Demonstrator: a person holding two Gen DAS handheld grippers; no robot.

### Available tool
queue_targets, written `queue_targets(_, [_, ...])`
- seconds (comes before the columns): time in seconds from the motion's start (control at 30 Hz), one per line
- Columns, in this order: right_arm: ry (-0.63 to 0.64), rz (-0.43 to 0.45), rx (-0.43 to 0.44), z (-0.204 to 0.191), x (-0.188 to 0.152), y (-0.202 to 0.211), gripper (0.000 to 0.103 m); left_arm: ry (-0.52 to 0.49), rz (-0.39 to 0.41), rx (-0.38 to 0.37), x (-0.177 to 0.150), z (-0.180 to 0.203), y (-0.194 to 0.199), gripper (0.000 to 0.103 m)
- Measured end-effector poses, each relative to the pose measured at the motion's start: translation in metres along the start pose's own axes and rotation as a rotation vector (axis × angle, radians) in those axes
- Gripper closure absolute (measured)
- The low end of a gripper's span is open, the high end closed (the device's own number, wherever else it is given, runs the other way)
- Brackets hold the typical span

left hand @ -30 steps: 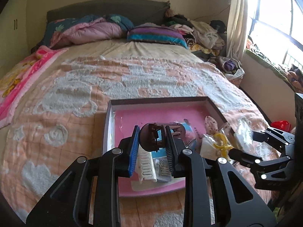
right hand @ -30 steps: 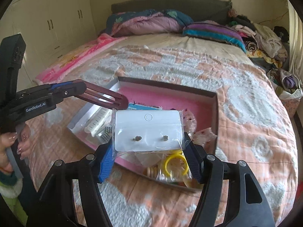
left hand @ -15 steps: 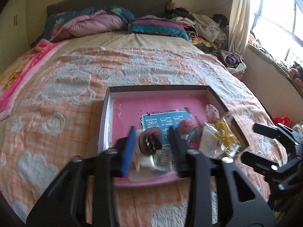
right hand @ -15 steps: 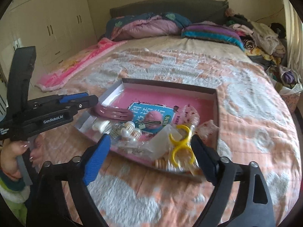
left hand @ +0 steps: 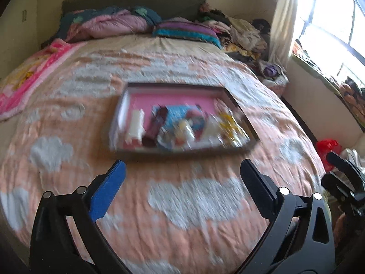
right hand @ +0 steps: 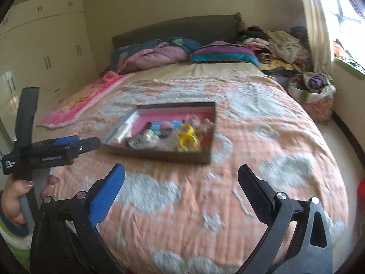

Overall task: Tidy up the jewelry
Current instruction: 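Withdraw both open tools from the box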

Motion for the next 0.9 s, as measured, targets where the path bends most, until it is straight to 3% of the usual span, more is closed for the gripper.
queue_targets(0.3, [-0.001,-0.013,-0.045,0.02,-0.042,0.029,0.004,-0.023,-0.04,0.015,-0.055,0.046,0.004,0.009])
queue_targets(0.9, [0.047,-0.025,0.024,-0.01,-0.046,0.032,0.004,-0.017,-0.007,0.081,-0.059,0.044,0.024,0.009])
Point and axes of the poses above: each gripper's, at about its wrist camera, not at the fingertips, and y roughly against the way its jaws point, z to its right, x to its top, the point moved 2 cm from there along -y, roughly the way its jaws point, and after that the axes turned 14 degrees about -x, right-handed, at the moved point
